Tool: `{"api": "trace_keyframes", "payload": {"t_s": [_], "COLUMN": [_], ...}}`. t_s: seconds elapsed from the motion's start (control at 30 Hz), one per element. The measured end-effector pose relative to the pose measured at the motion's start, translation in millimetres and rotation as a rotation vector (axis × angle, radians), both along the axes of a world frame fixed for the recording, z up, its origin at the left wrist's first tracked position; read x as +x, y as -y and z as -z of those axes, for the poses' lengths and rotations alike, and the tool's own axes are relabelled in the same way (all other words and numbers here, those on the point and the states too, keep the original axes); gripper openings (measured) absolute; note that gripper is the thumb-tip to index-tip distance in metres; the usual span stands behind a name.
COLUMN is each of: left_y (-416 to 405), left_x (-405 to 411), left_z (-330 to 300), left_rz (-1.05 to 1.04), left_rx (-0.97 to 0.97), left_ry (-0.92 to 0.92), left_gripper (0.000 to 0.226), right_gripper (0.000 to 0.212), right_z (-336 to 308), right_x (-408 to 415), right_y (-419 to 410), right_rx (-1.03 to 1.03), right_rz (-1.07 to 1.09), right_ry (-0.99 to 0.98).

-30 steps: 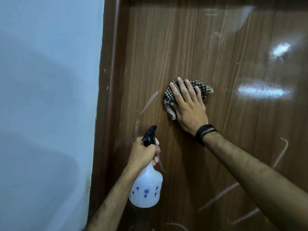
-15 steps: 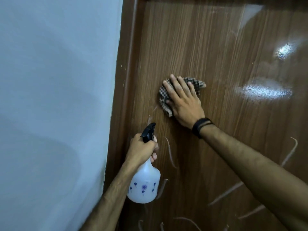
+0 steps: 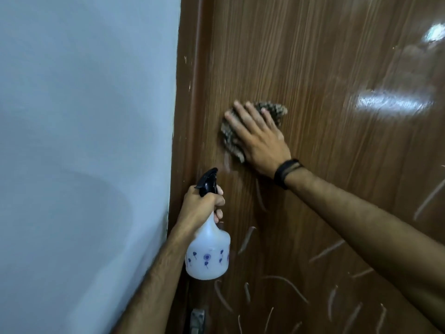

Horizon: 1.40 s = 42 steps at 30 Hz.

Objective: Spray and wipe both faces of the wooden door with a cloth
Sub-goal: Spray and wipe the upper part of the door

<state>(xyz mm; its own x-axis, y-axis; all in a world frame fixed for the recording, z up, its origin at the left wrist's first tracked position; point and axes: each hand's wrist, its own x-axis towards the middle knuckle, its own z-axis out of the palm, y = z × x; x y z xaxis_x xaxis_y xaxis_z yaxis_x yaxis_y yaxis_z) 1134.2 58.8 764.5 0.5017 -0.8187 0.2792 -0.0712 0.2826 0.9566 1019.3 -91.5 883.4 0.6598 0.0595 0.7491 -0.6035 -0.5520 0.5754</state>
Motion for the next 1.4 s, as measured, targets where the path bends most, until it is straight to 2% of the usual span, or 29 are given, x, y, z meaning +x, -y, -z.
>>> {"api": "trace_keyframes", "payload": {"t_s": [0.1, 0.17, 0.37, 0.47, 0.53, 0.67, 0.77, 0.93, 1.03, 1.13, 1.23, 1.3, 1.4], "left_y": [-2.2, -2.6, 1.5, 1.5, 0.1, -0.4, 0.3, 1.2, 3.5, 7.7, 12.3, 17.6, 25.3], "left_x": [0.8, 1.9, 3.2, -0.1, -2.3, -3.4, -2.4, -8.4, -15.8, -24.8, -37.2, -48.3, -68.1], "left_z": [0.3, 1.9, 19.4, 31.2, 39.6, 49.2, 51.5, 64.7, 72.7, 73.6, 73.5, 76.4, 88.4], "left_rz": [0.022, 0.021, -0.052, -0.067, -0.086, -0.122, -0.144, -0.19, -0.177, -0.149, -0.111, -0.098, -0.08], "left_rx": [-0.023, -0.031, 0.008, 0.037, 0.043, 0.057, 0.056, 0.081, 0.1, 0.088, 0.065, 0.074, 0.11], "left_ry": [-0.008, -0.01, 0.001, -0.012, -0.041, -0.064, -0.081, -0.096, -0.09, -0.083, -0.066, -0.039, -0.007], "left_gripper": [0.016, 0.017, 0.018, 0.02, 0.019, 0.019, 0.019, 0.019, 0.019, 0.02, 0.02, 0.018, 0.017], "right_gripper": [0.056, 0.056, 0.06, 0.062, 0.063, 0.056, 0.054, 0.069, 0.067, 0.071, 0.061, 0.056, 0.06], "right_z": [-28.8, -22.7, 76.9, 91.5, 75.7, 25.4, 22.8, 97.9, 101.6, 68.0, 43.9, 50.1, 95.4], "right_x": [17.9, 26.5, 25.3, 19.8, 18.7, 29.5, 40.1, 28.8, 14.0, -8.6, -38.0, -52.3, -69.2], "right_y": [-8.2, -7.7, -3.5, 0.0, 1.5, -5.3, -7.6, -2.3, 0.6, 7.5, 17.0, 20.8, 24.8], "right_rx": [0.043, 0.028, -0.061, -0.076, -0.078, 0.012, -0.008, -0.087, -0.116, -0.066, 0.02, 0.041, 0.075], "right_rz": [-0.017, -0.026, -0.088, -0.095, -0.072, -0.073, -0.099, -0.116, -0.104, -0.048, -0.048, -0.061, -0.062], "right_ry": [0.108, 0.114, -0.209, -0.227, -0.192, 0.059, 0.101, -0.226, -0.305, -0.15, 0.053, 0.13, 0.103]}}
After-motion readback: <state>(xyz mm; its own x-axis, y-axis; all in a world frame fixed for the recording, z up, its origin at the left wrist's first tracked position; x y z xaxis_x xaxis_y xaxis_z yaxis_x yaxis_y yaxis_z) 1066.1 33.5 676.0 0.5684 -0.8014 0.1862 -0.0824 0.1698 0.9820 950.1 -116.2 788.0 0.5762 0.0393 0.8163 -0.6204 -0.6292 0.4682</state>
